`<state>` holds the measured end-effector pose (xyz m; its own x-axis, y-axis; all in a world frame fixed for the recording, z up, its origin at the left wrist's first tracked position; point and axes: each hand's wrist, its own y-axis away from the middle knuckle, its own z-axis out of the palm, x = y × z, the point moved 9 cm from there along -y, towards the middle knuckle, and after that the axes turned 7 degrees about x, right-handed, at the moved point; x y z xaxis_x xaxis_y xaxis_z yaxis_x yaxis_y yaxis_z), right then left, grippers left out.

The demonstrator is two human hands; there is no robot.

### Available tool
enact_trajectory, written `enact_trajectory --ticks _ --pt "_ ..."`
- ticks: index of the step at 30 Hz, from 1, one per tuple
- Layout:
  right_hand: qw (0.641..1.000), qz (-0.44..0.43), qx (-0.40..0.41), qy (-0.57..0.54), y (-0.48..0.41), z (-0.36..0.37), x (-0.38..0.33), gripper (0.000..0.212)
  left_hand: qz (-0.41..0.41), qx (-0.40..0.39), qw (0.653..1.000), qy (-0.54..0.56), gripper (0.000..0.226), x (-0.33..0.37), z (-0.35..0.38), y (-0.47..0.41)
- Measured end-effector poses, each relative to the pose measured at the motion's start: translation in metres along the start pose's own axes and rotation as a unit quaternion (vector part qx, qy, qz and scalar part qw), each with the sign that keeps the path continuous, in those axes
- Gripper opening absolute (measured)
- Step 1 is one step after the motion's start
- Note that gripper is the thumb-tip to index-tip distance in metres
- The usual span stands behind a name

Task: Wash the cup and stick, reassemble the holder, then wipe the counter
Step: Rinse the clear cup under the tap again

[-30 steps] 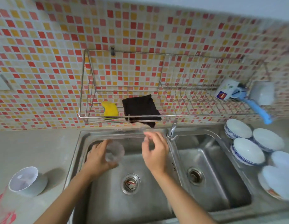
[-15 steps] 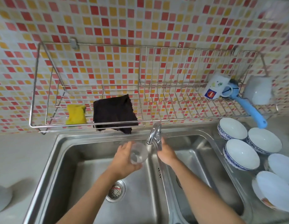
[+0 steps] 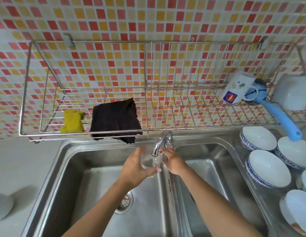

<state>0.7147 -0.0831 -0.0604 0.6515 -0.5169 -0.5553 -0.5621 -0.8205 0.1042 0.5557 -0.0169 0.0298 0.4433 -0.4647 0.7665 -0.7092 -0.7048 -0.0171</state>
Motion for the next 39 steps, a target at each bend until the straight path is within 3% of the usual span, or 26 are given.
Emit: enact_trajectory --ticks 3,8,12,16,20,24,29,34,39 --pt "1.0 0.014 0.007 -0.021 -0.005 0.0 0.005 0.04 0.02 -0.056 0.998 -0.033 0.077 0.005 0.017 0.008" --pt "1.0 0.008 0.003 -0.011 -0.005 0.0 0.004 0.042 -0.022 0.006 1.0 -0.004 0.083 -0.012 0.009 0.0" --pt "1.0 0.003 0.003 -0.014 -0.005 0.004 0.006 0.036 0.006 -0.055 0.997 -0.062 0.08 -0.016 0.024 0.008" --pt "1.0 0.01 0.009 -0.015 -0.006 0.003 0.006 0.032 -0.042 0.016 0.999 -0.022 0.091 -0.023 0.012 0.002" --pt "1.0 0.002 0.011 -0.007 -0.006 0.004 0.007 0.031 -0.017 -0.035 0.996 -0.08 0.082 -0.016 0.023 0.006" --pt "1.0 0.012 0.016 -0.017 -0.007 0.002 0.006 0.034 -0.044 0.013 0.995 -0.089 0.086 -0.034 0.008 0.008" --pt "1.0 0.018 0.011 -0.021 -0.006 0.005 0.011 0.038 -0.019 -0.08 0.992 -0.099 0.081 -0.019 0.031 0.018" --pt "0.999 0.021 0.012 -0.028 -0.008 0.007 0.009 0.037 -0.077 -0.031 0.995 -0.05 0.082 -0.031 0.021 0.018" --pt "0.999 0.027 0.017 -0.033 -0.008 0.008 0.012 0.034 -0.081 -0.06 0.993 -0.068 0.079 -0.035 0.026 0.023"
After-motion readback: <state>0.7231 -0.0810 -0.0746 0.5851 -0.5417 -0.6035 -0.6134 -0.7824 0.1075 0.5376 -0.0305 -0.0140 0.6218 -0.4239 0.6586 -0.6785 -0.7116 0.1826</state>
